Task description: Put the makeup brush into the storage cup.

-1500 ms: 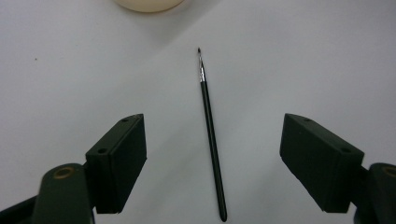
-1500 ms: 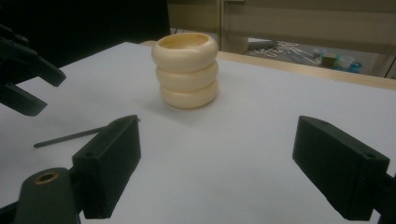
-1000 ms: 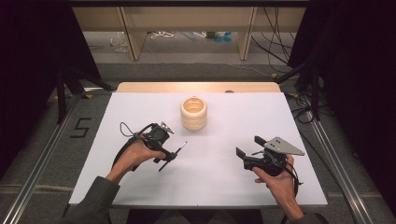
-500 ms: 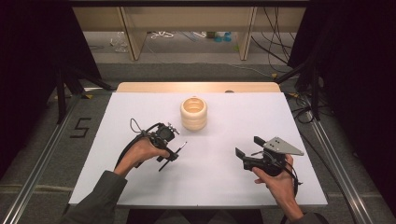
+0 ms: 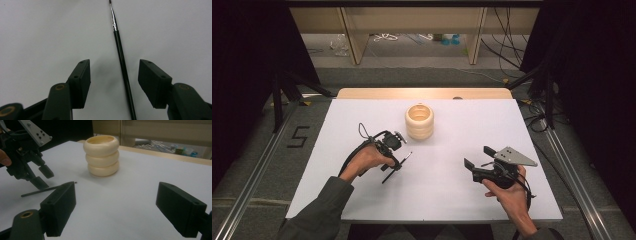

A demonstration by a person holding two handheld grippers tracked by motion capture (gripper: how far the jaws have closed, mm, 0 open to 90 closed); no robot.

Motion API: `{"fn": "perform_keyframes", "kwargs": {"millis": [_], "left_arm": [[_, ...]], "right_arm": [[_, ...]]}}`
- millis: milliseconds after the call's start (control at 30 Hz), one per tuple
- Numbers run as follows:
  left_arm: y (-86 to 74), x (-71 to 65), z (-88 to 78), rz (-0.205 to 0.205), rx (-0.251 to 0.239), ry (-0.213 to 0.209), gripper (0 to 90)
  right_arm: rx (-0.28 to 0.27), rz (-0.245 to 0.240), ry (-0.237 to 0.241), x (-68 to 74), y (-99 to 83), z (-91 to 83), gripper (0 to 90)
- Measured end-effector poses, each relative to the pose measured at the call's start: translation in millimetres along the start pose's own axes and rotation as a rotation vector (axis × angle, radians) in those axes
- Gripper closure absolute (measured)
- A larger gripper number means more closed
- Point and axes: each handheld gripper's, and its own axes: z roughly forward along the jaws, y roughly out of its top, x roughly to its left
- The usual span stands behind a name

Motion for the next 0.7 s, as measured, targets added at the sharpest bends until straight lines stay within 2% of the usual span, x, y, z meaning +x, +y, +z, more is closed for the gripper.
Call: {"fn": "perform_keyframes", "kwargs": {"millis": [33, 67, 100, 167, 267, 333, 400, 500, 700], "left_arm": [[1.1, 0.4, 0.4, 0.009, 0.012, 0.001, 44.0], [2.1, -0.6, 1.7, 0.001, 0.011, 0.002, 45.0], [2.9, 0.1, 2.1, 0.018, 0.023, -0.001, 46.1], [3.6, -2.3, 4.1, 0.003, 0.014, -0.004, 47.5], [4.4, -1.9, 5.3, 0.023, 0.036, -0.009, 51.6], [4.8, -2.2, 7.1, 0.007, 0.027, -0.014, 54.1], [5.5, -0.8, 7.4, 0.02, 0.043, -0.021, 55.9], [6.2, -1.6, 9.5, -0.002, 0.032, -0.03, 57.9], [7.4, -1.2, 12.4, -0.002, 0.056, -0.036, 63.8]], "right_arm": [[0.0, 0.0, 0.0, 0.0, 0.0, 0.0, 17.2], [0.001, 0.0, 0.0, 0.0, 0.0, 0.1, 17.2], [0.002, -0.001, 0.001, 0.0, -0.1, 0.0, 17.3], [0.003, -0.002, 0.002, 0.0, -0.1, -0.1, 17.3], [0.003, -0.002, 0.004, 0.3, -0.1, 0.0, 17.4], [0.006, -0.001, 0.005, 0.4, -0.2, 0.1, 17.5], [0.006, -0.002, 0.005, 0.4, -0.2, 0.1, 17.5], [0.011, -0.004, 0.004, 0.5, -0.1, -0.1, 17.6], [0.012, -0.009, 0.005, 0.6, -0.1, 0.0, 17.7]]}}
